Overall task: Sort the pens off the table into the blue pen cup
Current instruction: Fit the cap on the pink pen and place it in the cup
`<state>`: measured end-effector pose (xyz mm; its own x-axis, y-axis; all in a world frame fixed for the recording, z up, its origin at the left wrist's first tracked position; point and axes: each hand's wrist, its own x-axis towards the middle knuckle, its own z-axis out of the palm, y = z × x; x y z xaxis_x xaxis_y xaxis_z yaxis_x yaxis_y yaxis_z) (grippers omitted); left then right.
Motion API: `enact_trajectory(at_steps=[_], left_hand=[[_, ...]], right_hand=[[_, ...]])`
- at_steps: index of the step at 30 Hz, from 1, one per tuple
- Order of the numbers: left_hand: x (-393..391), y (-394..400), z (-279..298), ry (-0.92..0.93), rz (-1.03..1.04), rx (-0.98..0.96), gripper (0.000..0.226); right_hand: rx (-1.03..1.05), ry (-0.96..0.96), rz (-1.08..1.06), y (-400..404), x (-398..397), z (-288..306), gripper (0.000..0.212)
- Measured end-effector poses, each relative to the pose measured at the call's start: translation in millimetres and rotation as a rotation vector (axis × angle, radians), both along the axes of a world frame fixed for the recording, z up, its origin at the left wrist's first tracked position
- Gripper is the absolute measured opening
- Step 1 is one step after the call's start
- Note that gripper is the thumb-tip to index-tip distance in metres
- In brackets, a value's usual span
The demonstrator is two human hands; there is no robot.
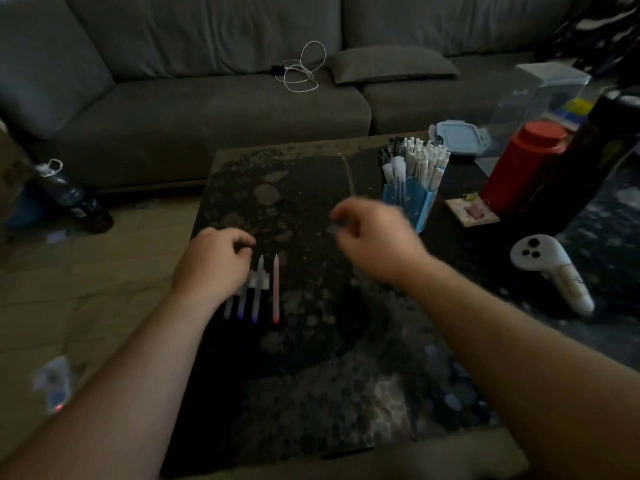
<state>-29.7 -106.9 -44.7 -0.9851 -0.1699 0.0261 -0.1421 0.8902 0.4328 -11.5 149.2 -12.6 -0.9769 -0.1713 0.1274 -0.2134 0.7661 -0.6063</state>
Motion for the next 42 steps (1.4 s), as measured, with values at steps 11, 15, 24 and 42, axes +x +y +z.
enact_trajectory(at_steps=[11,15,24,42], left_hand=[[10,16,-3,-0.218,-0.034,-0.133,0.03],[13,24,4,-0.263,-0.041,-0.165,0.022],[17,47,-2,-0.12,-0.068,-0.175,0.013],[12,49,-14,0.078,0.03,0.692,0.027]], right_hand=[[0.383,-0.191,0.296,-73,26,-53,0.038],[0.467,-0.226,0.149,-54,13,-46,0.031],[0.503,-0.48,0.011,-18,1,-29,0.081],[0.034,-0.021,-0.092,27,-2,-10,0.008]])
